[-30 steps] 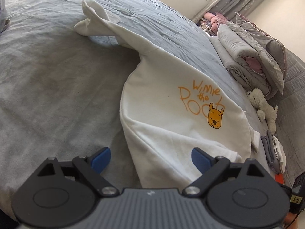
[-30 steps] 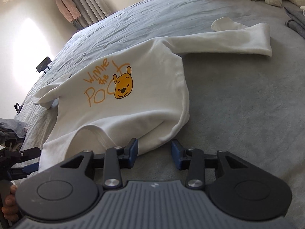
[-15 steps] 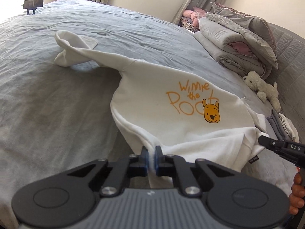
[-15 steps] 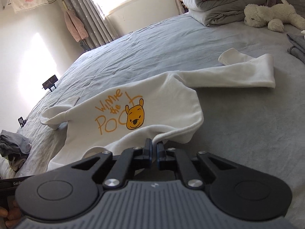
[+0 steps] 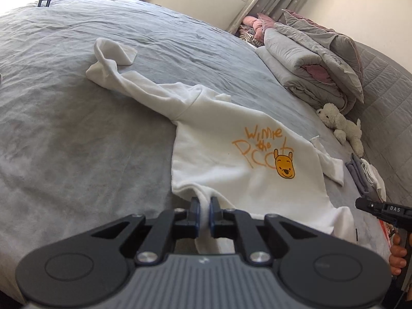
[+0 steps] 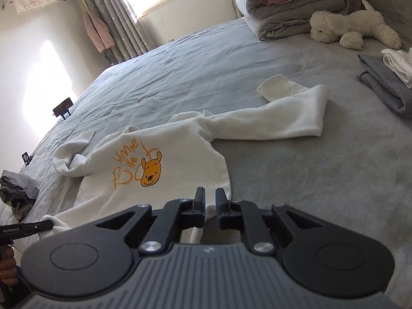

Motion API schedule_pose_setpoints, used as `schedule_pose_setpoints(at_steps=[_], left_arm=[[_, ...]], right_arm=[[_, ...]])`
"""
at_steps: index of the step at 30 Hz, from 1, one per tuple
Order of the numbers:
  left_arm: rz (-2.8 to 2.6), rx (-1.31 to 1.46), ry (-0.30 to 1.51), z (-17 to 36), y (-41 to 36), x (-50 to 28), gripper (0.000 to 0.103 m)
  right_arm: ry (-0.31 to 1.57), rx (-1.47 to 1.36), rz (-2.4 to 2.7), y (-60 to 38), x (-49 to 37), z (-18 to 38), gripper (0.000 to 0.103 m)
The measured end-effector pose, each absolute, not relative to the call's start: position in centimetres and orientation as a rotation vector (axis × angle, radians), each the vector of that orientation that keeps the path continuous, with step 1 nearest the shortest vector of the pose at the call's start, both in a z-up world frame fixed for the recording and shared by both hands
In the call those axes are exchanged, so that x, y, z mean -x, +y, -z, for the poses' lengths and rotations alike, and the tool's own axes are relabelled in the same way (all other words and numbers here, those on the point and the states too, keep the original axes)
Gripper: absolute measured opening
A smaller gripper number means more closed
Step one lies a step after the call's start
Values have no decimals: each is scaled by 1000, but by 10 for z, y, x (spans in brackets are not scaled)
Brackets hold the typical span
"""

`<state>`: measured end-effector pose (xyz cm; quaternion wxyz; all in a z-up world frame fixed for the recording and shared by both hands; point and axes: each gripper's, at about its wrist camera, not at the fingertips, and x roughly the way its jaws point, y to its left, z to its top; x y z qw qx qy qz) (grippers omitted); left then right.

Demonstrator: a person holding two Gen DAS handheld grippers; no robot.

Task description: Fold clothes

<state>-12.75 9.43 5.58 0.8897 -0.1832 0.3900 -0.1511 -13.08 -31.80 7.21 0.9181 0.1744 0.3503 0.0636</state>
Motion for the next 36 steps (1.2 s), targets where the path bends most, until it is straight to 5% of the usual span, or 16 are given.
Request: schedule_pose_setpoints(at_steps=[3,4,5,7,11,13,16,20,21,22,23,34,36], left_arm=[[333,417,808,-55,97,127,7],[340,416,800,-56,97,128,7],[344,408,802,-56,95,129,7],[342,384,818,-53,90,130,8],[331,347,805,-54,83,138,72],[340,302,799,-53,78,144,78],[353,234,791,-51,70,152,74],[388,167,839,-41,60,152,11],[391,160,846,-40,58,152,10],[393,164,849,-41,58,153,10],[407,205,842,-48,64,154,9],[500,389,814,-118,105,178,10],[481,343,858,-111,106,178,18]], right_arm=[[724,-332,-149,-314,135,-72,31],[724,-323,-156,-313,136,-72,53],[724,-315,-162,-312,138,-72,61],[724,-298,-176,-309,141,-72,61],[738,-252,-208,-293,153,-70,65],[760,-215,-191,-286,164,-63,71],[793,-159,-167,-275,179,-52,71],[824,-121,-172,-265,194,-41,67],[838,-116,-182,-261,196,-37,56],[853,-111,-191,-258,197,-34,17],[861,-105,-184,-256,197,-31,5],[676,-261,-260,-289,232,-105,5],[731,-212,-246,-286,230,-96,5]])
